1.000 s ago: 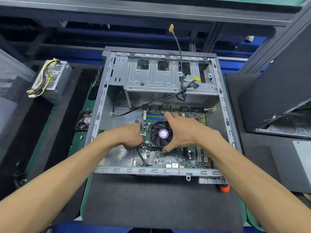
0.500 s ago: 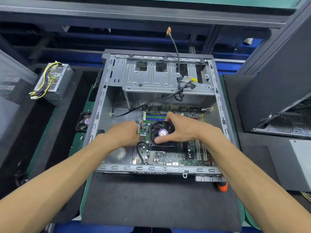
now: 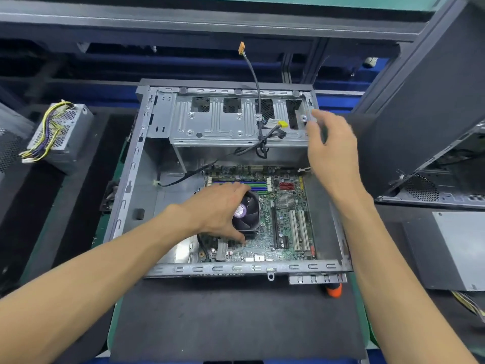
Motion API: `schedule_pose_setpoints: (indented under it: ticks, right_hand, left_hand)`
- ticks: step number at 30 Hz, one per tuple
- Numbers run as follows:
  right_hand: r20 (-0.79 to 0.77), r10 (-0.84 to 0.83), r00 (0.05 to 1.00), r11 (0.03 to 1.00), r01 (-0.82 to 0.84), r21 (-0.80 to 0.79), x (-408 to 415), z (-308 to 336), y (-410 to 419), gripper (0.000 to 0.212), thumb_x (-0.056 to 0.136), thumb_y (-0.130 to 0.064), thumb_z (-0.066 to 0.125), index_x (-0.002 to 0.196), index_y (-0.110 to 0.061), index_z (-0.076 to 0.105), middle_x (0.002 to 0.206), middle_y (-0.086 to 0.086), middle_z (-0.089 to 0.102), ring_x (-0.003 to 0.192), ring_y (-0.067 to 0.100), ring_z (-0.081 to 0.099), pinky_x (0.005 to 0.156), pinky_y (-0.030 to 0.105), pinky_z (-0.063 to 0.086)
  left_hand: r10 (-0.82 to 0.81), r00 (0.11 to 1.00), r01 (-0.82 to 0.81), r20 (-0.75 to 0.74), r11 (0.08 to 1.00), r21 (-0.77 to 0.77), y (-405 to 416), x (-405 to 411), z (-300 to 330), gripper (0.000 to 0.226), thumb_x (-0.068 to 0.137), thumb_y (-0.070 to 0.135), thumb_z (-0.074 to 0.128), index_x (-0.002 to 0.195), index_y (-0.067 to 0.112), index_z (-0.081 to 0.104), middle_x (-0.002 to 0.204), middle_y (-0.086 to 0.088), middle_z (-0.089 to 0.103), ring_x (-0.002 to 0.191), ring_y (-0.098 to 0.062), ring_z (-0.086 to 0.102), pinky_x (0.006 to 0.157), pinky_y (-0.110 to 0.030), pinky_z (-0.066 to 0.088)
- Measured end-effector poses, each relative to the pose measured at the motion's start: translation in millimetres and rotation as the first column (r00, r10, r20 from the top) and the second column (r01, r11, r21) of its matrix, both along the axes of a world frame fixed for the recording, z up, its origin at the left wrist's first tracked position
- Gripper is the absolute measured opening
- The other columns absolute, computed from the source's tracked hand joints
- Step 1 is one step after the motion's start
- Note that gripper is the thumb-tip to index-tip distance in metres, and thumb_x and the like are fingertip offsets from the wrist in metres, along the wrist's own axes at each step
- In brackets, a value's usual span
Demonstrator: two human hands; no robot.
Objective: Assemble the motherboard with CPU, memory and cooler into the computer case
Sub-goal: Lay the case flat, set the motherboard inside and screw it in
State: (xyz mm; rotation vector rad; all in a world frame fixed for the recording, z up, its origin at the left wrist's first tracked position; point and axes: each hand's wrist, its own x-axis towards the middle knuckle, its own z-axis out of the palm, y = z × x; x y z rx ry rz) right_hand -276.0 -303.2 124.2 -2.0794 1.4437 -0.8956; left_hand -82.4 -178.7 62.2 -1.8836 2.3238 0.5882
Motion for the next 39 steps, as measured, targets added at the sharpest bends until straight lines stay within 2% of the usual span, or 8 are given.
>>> schedule_pose_setpoints:
  ticks: [2,5,15,23,28,31,34,39]
  right_hand:
    - [-0.119,0.062,0.991,0.99,-0.046,0.134,-3.7,-8.1,-6.0,0.047,0.109,-0.028,0.041,0.153,-0.013,0.04,0.159,0.003,0.034,0.142,0.013,0.034,0.103,0.014,0.02]
    - [-0.166,0.09,0.982,0.985,-0.063,0.159,-4.2,-9.9,-10.9,0.05,0.109,-0.017,0.036,0.158,-0.011,0.03,0.167,0.003,0.019,0.151,0.015,0.022,0.102,0.011,0.013]
    - [-0.245,0.076,0.967,0.986,-0.036,0.165,-3.7,-7.9,-11.5,0.052,0.108,-0.007,0.032,0.16,-0.011,0.024,0.169,0.001,0.012,0.152,0.018,0.021,0.112,0.03,0.028]
    - [-0.288,0.064,0.955,0.99,-0.025,0.137,0.3,-8.5,-9.1,0.053,0.108,-0.007,0.033,0.16,-0.01,0.024,0.169,0.001,0.012,0.152,0.018,0.022,0.106,0.031,0.035]
    - [-0.282,0.031,0.959,0.998,-0.013,0.064,1.5,-12.4,-7.7,0.048,0.107,-0.013,0.037,0.155,-0.006,0.034,0.165,0.008,0.024,0.154,0.021,0.018,0.116,0.035,0.031]
    - [-0.175,-0.002,0.985,1.0,0.005,0.015,0.3,-11.4,0.3,0.042,0.105,-0.016,0.044,0.146,-0.009,0.049,0.159,0.007,0.034,0.151,0.021,0.024,0.118,0.029,0.028]
    - [-0.045,0.015,0.999,0.999,-0.017,-0.041,0.6,-6.2,18.2,0.032,0.104,-0.017,0.05,0.134,-0.013,0.061,0.149,0.004,0.049,0.145,0.016,0.034,0.112,0.017,0.021]
    - [0.027,0.169,0.985,0.984,-0.168,-0.054,11.7,1.9,51.8,0.018,0.1,-0.019,0.058,0.113,-0.017,0.071,0.11,-0.008,0.068,0.094,0.007,0.057,0.092,0.027,0.047]
  left_hand:
    - [0.013,0.999,-0.014,-0.047,1.0,-0.024,-2.0,1.6,-3.7,0.096,0.059,0.068,0.077,0.133,0.018,0.041,0.127,-0.001,0.058,0.112,-0.022,0.057,0.096,-0.037,0.048]
    - [0.014,0.998,-0.016,-0.058,0.999,-0.04,-2.9,2.9,-4.5,0.092,0.056,0.067,0.077,0.128,0.02,0.044,0.121,0.001,0.061,0.105,-0.021,0.059,0.09,-0.037,0.052]
    - [0.035,0.995,-0.042,-0.088,0.996,-0.081,-1.0,1.8,-13.2,0.09,0.052,0.07,0.074,0.123,0.024,0.043,0.116,0.005,0.062,0.101,-0.018,0.06,0.084,-0.034,0.053]
    - [0.024,0.996,-0.03,-0.084,0.997,-0.074,0.7,6.2,-10.9,0.099,0.052,0.083,0.066,0.127,0.024,0.041,0.119,0.004,0.063,0.102,-0.02,0.061,0.083,-0.034,0.053]
    - [0.043,0.997,-0.046,-0.065,0.998,-0.037,-0.4,-1.3,-9.9,0.088,0.057,0.076,0.073,0.121,0.025,0.042,0.116,0.006,0.062,0.103,-0.021,0.061,0.074,-0.033,0.047]
    - [0.008,1.0,-0.007,-0.028,0.999,0.041,-2.5,-4.6,-1.1,0.105,0.062,0.079,0.071,0.14,0.019,0.036,0.134,0.0,0.054,0.121,-0.024,0.054,0.094,-0.037,0.046]
    - [0.086,0.983,-0.066,-0.161,0.99,0.123,2.0,0.7,15.2,0.107,0.071,0.08,0.062,0.152,0.019,0.026,0.15,-0.004,0.041,0.134,-0.025,0.044,0.112,-0.04,0.036]
    - [0.258,0.872,-0.294,-0.416,0.955,-0.024,19.0,32.6,38.1,0.04,0.094,0.041,0.063,0.129,0.025,0.058,0.127,0.006,0.061,0.116,-0.008,0.058,0.102,-0.031,0.045]
